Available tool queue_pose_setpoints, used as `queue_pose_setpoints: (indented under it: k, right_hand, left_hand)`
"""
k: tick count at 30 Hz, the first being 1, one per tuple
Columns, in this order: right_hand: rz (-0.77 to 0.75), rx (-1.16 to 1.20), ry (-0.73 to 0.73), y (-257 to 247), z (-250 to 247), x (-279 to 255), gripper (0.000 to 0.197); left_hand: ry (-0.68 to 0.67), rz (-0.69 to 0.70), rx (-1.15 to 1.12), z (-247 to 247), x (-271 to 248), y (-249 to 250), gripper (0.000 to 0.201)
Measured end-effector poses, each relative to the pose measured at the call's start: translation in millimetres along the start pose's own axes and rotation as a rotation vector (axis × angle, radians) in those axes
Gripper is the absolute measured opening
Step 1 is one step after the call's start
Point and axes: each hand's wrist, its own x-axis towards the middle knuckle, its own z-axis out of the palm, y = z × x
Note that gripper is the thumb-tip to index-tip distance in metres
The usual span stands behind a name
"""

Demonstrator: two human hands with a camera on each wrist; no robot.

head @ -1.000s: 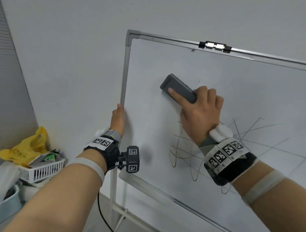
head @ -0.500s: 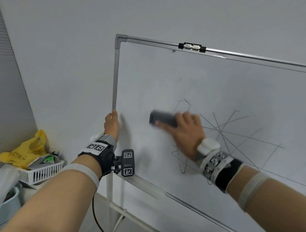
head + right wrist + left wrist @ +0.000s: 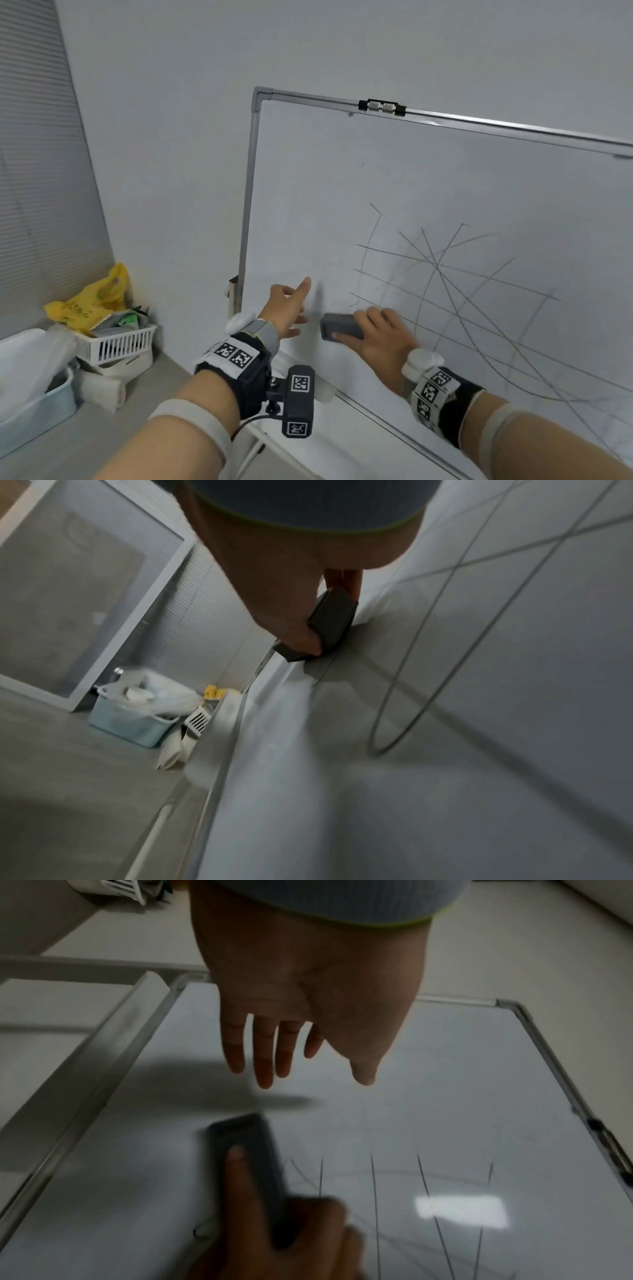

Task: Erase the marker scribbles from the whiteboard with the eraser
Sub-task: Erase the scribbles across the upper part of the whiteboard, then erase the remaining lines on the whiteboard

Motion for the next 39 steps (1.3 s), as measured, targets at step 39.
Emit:
queue_pose_setpoints:
  k: [39]
  right_hand:
    - [0.741,-0.24,0.42,189.2,-207.9,31.2,0.041]
  left_hand:
    - [0.46,0.551,-0.011,76.3,-63.1,168.0,0.058]
